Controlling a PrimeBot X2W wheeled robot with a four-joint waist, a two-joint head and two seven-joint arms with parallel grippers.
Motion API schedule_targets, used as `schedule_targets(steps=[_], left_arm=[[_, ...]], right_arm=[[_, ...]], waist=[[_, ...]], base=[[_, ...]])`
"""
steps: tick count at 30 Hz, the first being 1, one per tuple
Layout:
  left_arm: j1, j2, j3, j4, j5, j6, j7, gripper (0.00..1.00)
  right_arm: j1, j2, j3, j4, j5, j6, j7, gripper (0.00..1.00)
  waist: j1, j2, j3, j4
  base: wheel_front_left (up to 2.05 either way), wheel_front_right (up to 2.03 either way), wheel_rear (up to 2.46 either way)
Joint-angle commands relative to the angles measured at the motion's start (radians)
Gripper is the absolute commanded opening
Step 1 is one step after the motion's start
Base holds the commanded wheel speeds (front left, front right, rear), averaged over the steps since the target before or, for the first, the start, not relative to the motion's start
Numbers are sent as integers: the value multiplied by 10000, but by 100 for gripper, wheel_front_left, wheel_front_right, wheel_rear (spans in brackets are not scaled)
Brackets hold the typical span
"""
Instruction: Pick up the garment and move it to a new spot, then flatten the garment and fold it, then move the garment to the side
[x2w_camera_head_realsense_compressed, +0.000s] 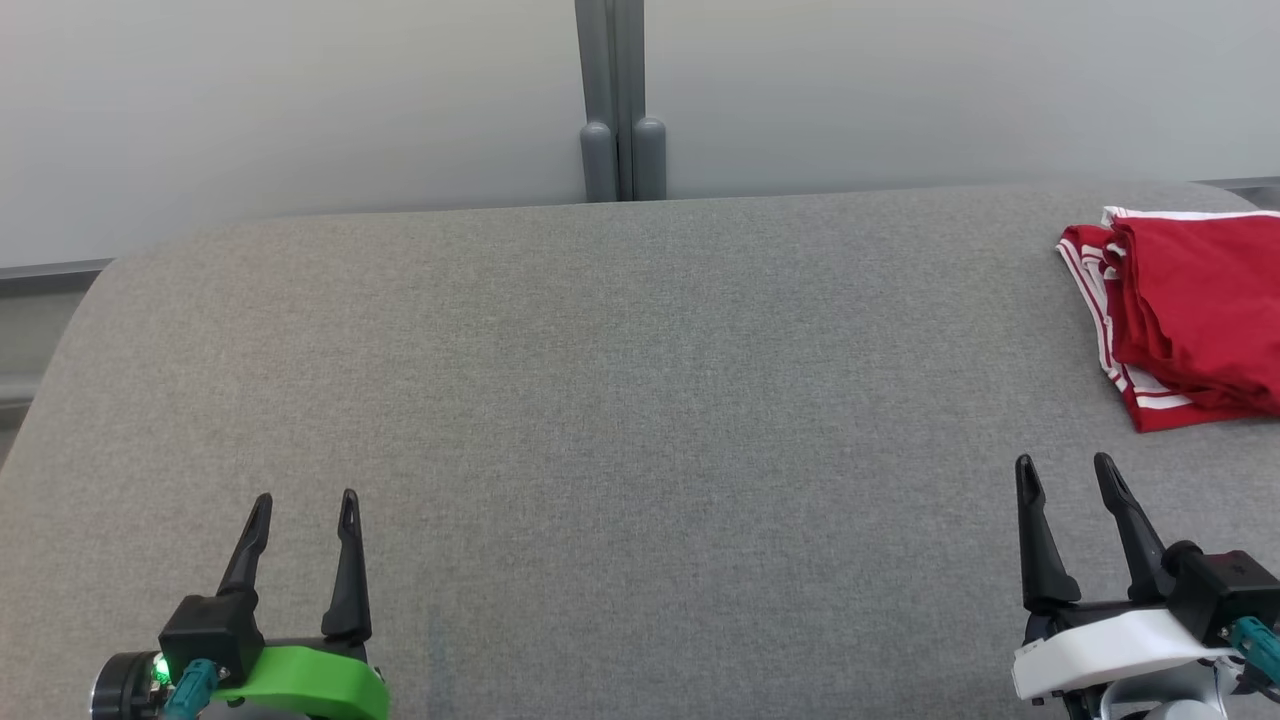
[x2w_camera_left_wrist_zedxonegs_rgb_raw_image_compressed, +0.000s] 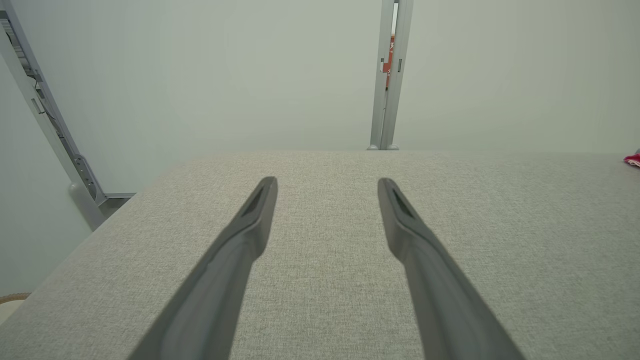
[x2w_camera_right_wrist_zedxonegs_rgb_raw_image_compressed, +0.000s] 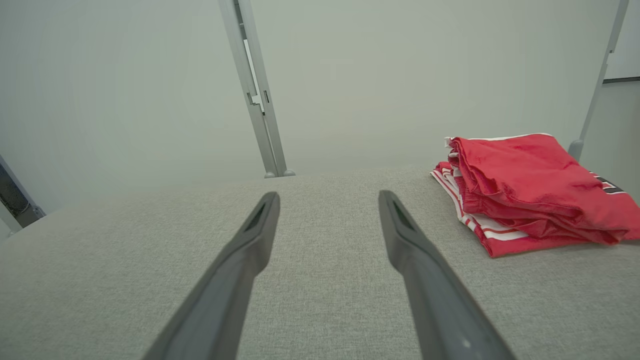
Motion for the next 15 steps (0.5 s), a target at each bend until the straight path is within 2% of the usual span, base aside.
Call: schedule_targets(steps=[1,15], left_arm=[[133,2,31,24,29,-47,2,100],[145,-16,91,234,-156,-115,2,100]], right_arm=[[164,74,-61,-119,-81,-18,-42,100],[421,284,-65,-293,-95,-19,-42,100]], waist=[[1,0,-21,0],[1,0,-73,-25]], base=[[0,0,0],[0,0,0]])
